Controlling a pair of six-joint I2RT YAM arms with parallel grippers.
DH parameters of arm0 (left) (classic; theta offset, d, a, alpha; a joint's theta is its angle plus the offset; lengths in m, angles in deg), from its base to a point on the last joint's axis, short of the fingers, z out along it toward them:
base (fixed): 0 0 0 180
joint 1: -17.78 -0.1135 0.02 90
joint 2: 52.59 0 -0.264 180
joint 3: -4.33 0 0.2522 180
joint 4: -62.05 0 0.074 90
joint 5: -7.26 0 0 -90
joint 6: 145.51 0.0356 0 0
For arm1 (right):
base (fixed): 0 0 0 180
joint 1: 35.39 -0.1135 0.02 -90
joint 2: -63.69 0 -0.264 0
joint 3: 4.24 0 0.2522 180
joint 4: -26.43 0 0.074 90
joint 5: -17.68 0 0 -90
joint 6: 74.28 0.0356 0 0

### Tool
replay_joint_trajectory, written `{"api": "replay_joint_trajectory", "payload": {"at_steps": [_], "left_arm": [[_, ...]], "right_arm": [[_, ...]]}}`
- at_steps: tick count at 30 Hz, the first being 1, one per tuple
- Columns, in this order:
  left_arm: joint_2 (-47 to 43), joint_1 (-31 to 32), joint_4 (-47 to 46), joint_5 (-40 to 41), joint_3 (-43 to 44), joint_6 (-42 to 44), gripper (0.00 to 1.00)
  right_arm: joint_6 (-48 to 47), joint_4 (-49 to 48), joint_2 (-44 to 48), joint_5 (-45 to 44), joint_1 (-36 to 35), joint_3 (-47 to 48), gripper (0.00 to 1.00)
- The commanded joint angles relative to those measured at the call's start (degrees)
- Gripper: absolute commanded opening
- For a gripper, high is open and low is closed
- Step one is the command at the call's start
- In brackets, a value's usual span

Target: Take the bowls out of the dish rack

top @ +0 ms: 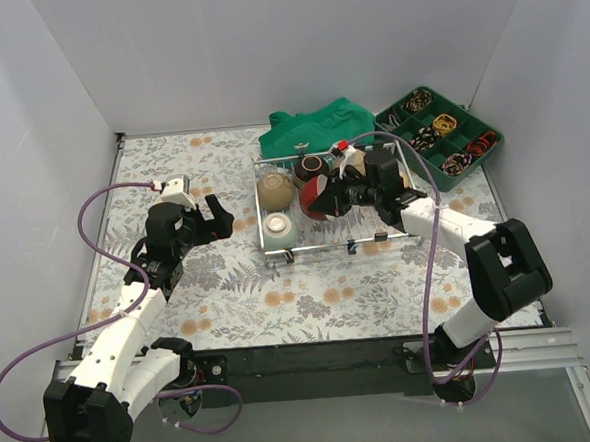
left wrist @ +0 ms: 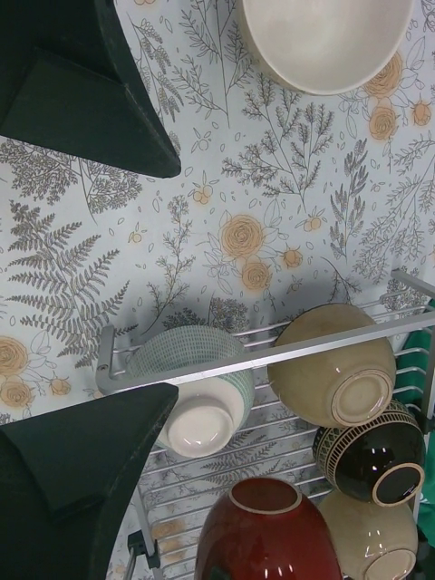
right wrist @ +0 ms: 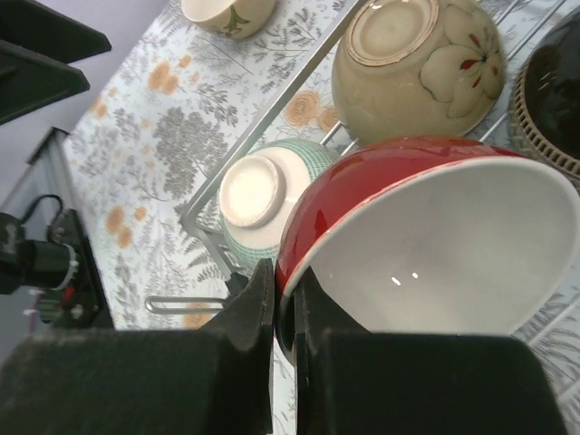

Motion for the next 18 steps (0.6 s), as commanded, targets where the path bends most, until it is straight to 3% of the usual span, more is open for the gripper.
{"api": "replay_joint_trajectory", "payload": {"at_steps": [1, 9, 18], "left_arm": [[-0.3, 0.2, -0.1, -0.8, -0.3, 0.5, 0.98], [1.0, 0.2, 0.8, -3.2, 1.5, -0.4, 0.98], [4.8, 0.2, 13.6, -11.7, 13.9, -2.9, 0.98]], "right_arm": [[-18.4, 17.3, 8.4, -7.5, -2.1, 7.2, 0.01], [-41.8, 39.5, 16.1, -28.7, -17.1, 12.4, 0.01], [-51.1, 49.2, 20.3, -44.0, -32.6, 11.5, 0.01]]}}
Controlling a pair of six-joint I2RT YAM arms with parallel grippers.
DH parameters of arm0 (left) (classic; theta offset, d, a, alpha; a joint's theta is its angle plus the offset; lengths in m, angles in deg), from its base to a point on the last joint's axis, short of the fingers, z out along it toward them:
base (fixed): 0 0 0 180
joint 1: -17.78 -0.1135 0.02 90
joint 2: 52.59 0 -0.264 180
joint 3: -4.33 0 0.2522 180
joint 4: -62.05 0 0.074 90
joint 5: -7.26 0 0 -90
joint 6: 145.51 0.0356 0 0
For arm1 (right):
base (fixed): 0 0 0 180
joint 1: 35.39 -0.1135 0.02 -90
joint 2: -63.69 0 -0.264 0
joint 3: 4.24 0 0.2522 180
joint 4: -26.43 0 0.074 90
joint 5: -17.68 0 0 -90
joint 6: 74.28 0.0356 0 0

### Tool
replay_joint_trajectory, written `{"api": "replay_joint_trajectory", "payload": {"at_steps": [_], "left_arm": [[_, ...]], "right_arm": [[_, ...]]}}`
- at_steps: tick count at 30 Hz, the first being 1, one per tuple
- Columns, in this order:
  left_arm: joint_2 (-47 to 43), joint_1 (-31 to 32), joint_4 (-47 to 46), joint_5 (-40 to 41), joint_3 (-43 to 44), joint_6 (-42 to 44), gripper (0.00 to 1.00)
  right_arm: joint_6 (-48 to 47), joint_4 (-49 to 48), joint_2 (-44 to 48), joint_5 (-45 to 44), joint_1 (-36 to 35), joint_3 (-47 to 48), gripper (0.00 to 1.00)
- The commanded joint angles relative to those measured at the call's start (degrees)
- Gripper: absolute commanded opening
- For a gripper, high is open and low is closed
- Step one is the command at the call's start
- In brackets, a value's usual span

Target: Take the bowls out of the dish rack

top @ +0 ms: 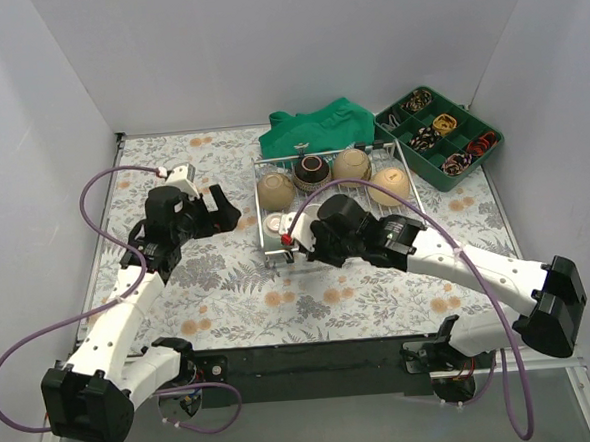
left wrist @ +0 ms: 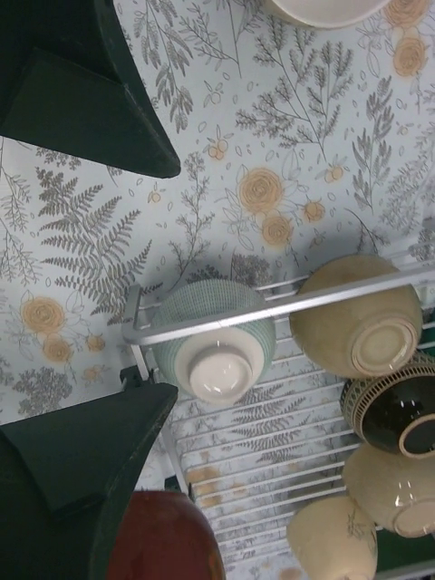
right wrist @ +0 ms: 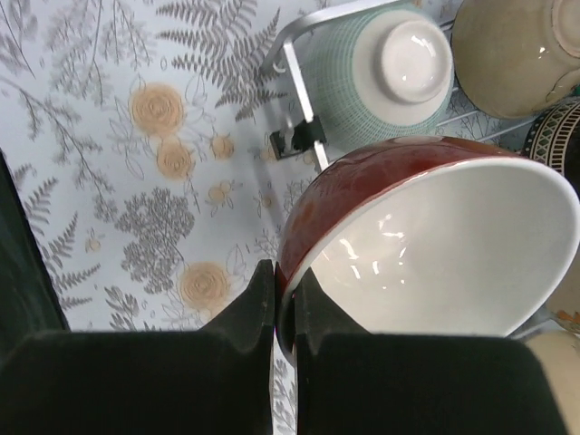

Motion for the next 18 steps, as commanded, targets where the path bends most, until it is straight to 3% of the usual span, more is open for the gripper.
{"api": "replay_joint_trajectory", "payload": {"at_steps": [1, 6, 11, 18], "left_arm": [[0.7, 0.2, 8.9, -7.2, 8.1, -2.0, 0.98], [4.5, 2.5, 16.8, -11.9, 16.0, -2.8, 0.97], [7.7, 9.6, 22.4, -9.1, 20.1, -3.9, 0.95], [12.2, 20.6, 23.8, -3.1, 23.6, -5.9, 0.90]], "right_arm": [[-8.5, 2.9, 2.9, -12.2, -6.4, 1.9, 0.01], [-11.7, 5.3, 0.4, -19.3, -12.1, 2.5, 0.01], [-12.9, 6.8, -1.5, -21.4, -15.1, 2.9, 0.01], [-13.7, 7.6, -2.3, -17.8, -16.4, 2.5, 0.01]]}}
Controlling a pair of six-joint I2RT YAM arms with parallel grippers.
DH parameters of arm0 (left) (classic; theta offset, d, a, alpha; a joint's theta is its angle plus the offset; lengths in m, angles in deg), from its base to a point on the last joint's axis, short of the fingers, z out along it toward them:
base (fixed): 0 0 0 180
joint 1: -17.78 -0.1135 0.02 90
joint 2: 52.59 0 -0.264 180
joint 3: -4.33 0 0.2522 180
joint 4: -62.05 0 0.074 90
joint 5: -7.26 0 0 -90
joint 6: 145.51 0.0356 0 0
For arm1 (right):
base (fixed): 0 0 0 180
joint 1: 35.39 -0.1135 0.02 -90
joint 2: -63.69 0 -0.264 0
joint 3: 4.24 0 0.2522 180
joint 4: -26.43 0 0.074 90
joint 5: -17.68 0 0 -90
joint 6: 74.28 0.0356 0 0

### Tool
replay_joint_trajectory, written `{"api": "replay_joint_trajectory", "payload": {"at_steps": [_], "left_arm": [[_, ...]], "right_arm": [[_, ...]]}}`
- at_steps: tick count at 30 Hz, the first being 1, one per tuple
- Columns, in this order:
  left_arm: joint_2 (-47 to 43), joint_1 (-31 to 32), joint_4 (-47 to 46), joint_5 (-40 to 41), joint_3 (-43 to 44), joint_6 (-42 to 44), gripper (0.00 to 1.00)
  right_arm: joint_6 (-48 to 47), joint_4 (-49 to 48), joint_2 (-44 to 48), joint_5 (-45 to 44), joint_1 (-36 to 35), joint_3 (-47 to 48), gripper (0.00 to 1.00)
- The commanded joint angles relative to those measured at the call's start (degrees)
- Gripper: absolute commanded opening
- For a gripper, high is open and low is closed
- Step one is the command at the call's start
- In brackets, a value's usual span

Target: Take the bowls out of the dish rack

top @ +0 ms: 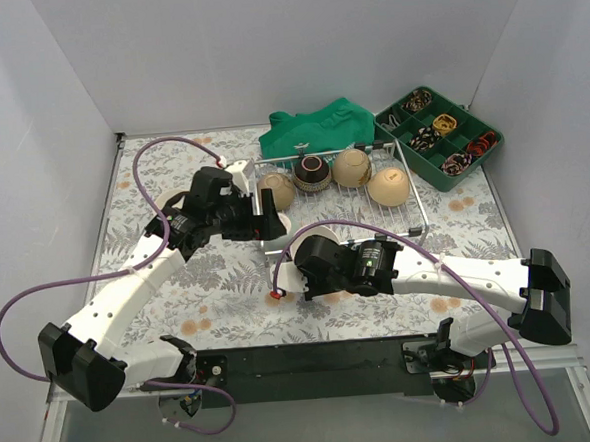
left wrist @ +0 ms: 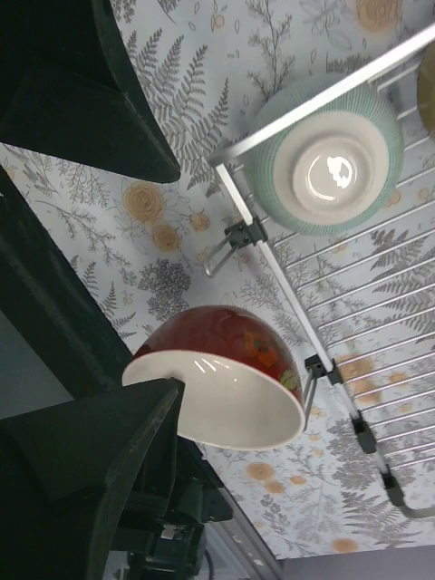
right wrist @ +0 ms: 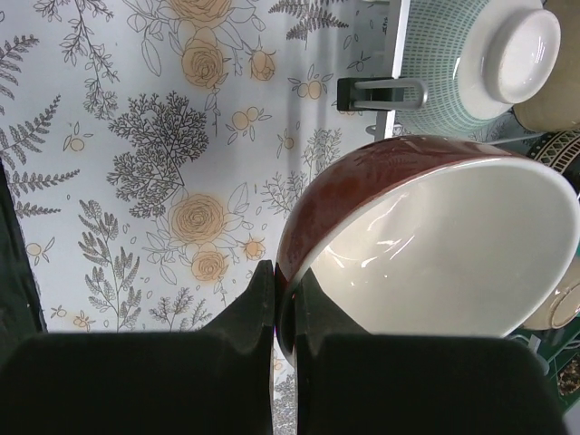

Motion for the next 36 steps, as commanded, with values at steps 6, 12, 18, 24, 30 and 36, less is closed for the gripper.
{"api": "replay_joint_trajectory", "payload": {"at_steps": [6, 12, 18, 24, 30, 36], "left_arm": [[6.4, 14.0, 3.3, 9.1, 5.3, -2.9, 0.86], [10.6, 18.7, 4.6, 15.4, 5.6, -3.3, 0.74], [13.1, 21.2, 5.1, 20.6, 5.7, -3.5, 0.42], [14.3, 22.3, 4.7, 23.9, 5.9, -3.4, 0.00], [11.7, 22.3, 3.4, 27.3, 5.6, -3.0, 0.00], [9.4, 21.6, 4.7, 31.0, 6.6, -1.6, 0.00]], "right_arm": [[-2.6, -2.4, 0.9, 1.2, -0.7, 1.9, 0.01], [-2.2, -2.6, 0.8, 2.6, -0.7, 1.7, 0.01], [-1.9, -2.5, 0.2, 2.7, -0.7, 1.5, 0.01], [-1.4, -2.6, 0.0, 2.6, -0.8, 1.0, 0.01], [-0.7, -2.5, 0.2, 2.8, -0.8, 0.2, 0.16], [1.3, -2.5, 1.0, 3.8, -0.8, -0.4, 0.72]]}}
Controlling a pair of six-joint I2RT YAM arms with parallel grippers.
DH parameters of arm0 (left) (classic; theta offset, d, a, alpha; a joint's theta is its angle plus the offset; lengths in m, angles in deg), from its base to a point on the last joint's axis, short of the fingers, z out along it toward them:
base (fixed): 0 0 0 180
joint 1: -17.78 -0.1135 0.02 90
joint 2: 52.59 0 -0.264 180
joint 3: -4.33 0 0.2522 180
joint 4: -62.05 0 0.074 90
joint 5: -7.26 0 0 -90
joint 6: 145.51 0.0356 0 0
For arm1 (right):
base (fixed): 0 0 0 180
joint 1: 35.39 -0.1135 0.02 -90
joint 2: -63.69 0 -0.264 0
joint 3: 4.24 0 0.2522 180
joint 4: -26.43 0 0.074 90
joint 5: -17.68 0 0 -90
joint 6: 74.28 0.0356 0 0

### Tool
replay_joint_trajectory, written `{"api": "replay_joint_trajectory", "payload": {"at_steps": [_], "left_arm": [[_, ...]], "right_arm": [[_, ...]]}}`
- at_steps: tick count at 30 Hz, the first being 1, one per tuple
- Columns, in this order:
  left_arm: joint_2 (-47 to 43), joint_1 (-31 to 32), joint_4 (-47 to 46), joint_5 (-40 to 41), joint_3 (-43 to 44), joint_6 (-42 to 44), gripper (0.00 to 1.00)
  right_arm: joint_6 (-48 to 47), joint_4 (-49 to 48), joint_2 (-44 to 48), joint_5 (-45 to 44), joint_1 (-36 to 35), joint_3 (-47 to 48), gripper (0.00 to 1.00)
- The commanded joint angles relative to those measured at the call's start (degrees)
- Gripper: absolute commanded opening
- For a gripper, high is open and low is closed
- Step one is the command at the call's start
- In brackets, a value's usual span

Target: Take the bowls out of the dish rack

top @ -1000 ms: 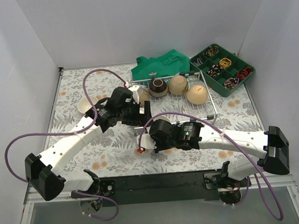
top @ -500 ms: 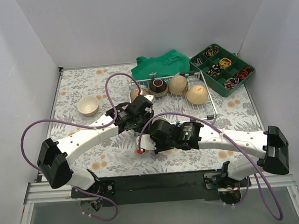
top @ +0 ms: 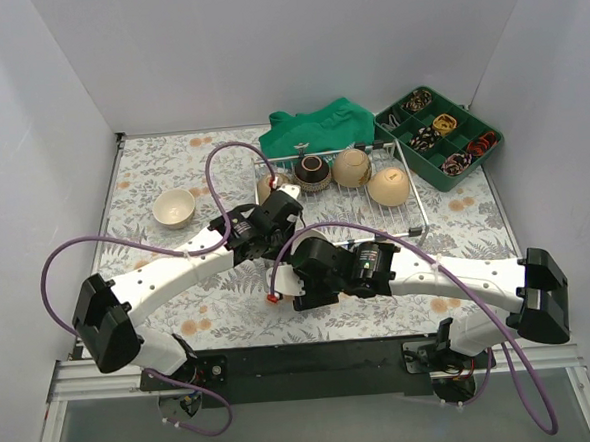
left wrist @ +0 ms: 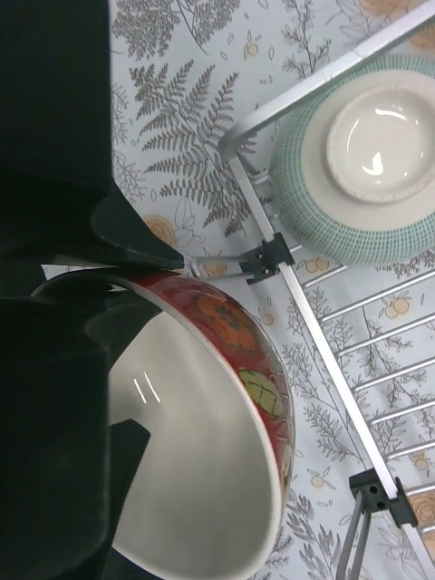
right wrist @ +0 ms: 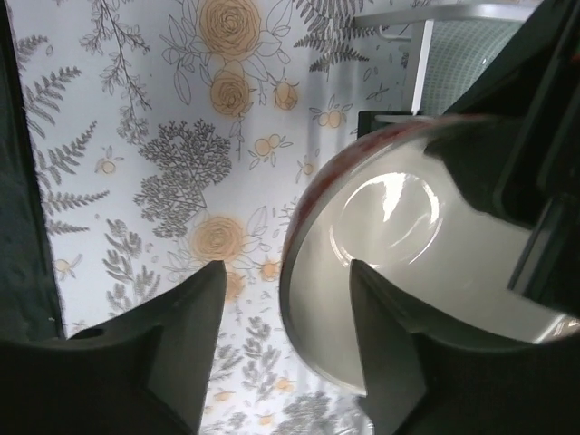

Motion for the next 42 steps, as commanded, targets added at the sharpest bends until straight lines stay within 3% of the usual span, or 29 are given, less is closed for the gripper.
{"api": "replay_joint_trajectory", "payload": {"at_steps": [1, 2, 11, 19, 25, 31, 42], "left_arm": [[-5.3, -1.6, -0.1, 5.2, 2.9, 2.5, 0.00], [-5.7, -2.4, 0.0, 5.3, 2.9, 2.7, 0.00], [-10.2, -18.2, -1.4, 2.4, 3.6, 5.5, 0.00], [-9.7, -33.4, -3.9, -2.1, 2.8, 4.0, 0.00], [-6.1, -41.4, -9.8, -6.4, -1.3, -0.7, 0.00], [-1.1, -45.8, -16.4, -8.4, -4.0, -5.8, 0.00], [9.6, -46.0, -24.4, -8.1, -5.7, -12.8, 0.00]], "right_arm": [[0.9, -0.9, 2.0, 0.6, 0.0, -0.2, 0.77], [1.2, -0.8, 2.5, 0.5, 0.1, -0.3, 0.85], [4.9, -3.7, 7.1, -1.1, 0.2, -2.8, 0.97], [11.3, -7.8, 11.6, 0.9, 4.3, -5.0, 0.99], [17.2, -10.7, 13.9, 2.3, 10.4, -7.1, 0.98], [20.8, -12.6, 15.8, 3.0, 14.3, -9.9, 0.98], [22.5, -15.7, 19.6, 2.8, 19.1, -14.6, 0.99]]}}
